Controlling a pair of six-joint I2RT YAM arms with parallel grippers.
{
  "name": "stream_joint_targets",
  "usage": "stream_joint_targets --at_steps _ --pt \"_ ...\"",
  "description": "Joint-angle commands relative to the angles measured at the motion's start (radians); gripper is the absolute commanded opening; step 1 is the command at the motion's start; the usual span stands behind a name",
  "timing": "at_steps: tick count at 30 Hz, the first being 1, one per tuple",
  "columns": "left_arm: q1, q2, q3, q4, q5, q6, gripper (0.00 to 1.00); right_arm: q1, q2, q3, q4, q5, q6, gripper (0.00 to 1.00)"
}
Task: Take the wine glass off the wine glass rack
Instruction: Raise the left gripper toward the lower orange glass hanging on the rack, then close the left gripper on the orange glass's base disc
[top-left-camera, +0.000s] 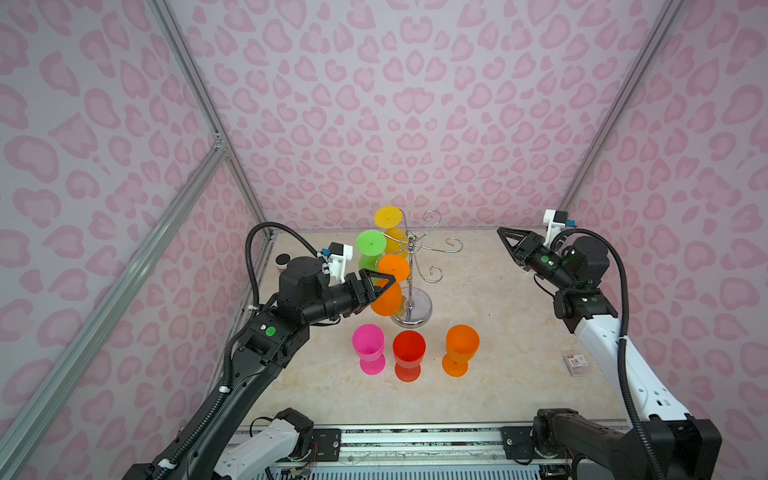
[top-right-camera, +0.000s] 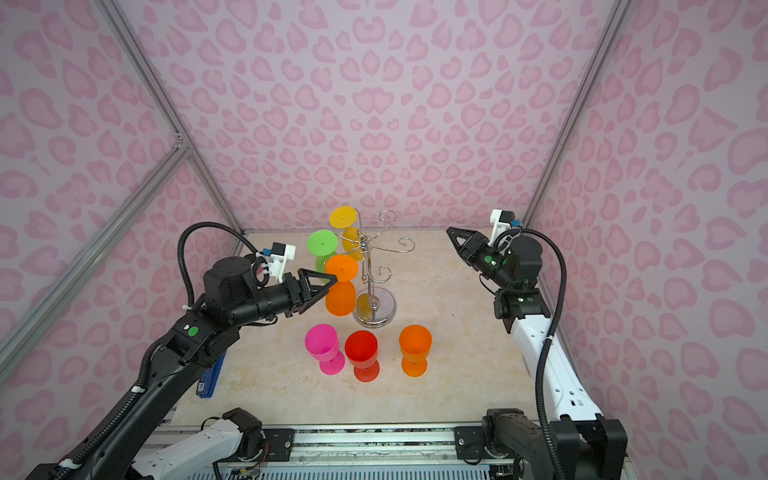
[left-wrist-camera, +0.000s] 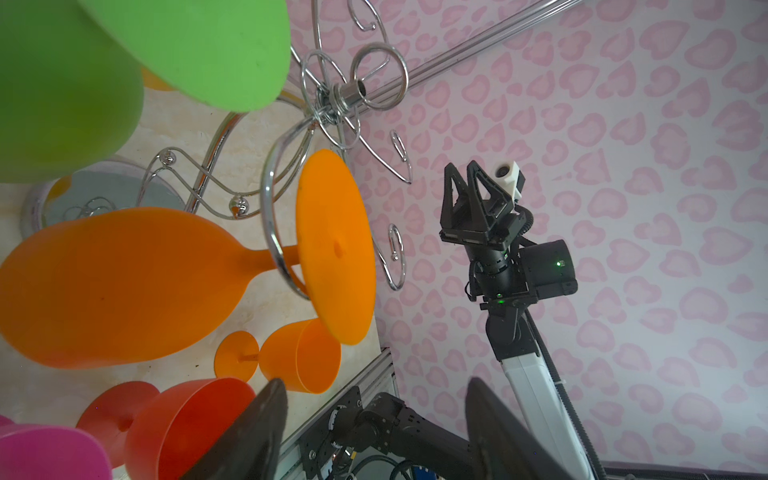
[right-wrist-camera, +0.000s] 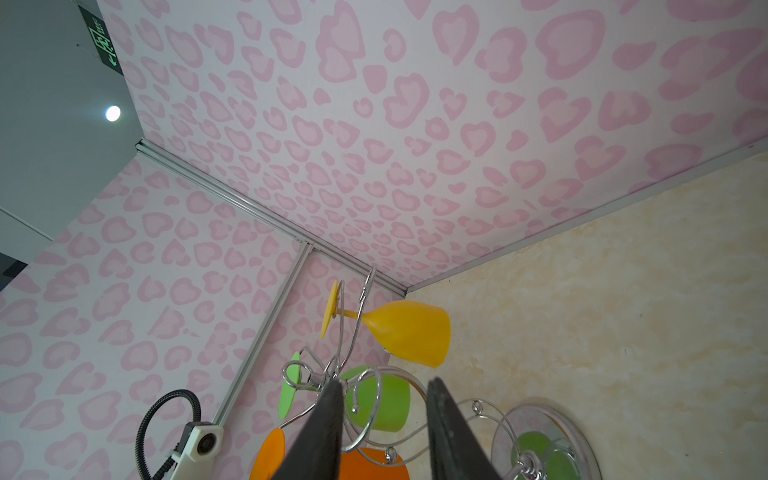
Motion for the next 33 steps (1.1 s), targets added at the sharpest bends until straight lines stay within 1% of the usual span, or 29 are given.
stream_joint_targets --at_steps 1,7,17,24,30,33 --pt "0.000 0.015 -0.004 0.100 0.018 -0.034 0.68 0.000 0.001 -0.005 0.046 -0.008 0.010 0.35" --pt "0.000 0.052 -0.023 0.184 0.049 -0.087 0.64 -0.002 0.003 -0.004 0.047 -0.008 0.009 0.35" --pt "0.000 0.082 -0.019 0.193 0.024 -0.088 0.57 -0.008 0.006 -0.013 0.057 -0.012 0.013 0.35" --pt "-0.001 0.092 -0.028 0.193 0.023 -0.091 0.48 -0.020 -0.003 -0.025 0.065 -0.016 0.018 0.35" --pt "-0.003 0.098 -0.026 0.193 0.022 -0.090 0.44 -0.025 -0.002 -0.033 0.076 -0.020 0.027 0.35" --pt "-0.003 0.101 -0.028 0.192 0.022 -0.091 0.40 -0.028 -0.003 -0.035 0.080 -0.020 0.029 0.35"
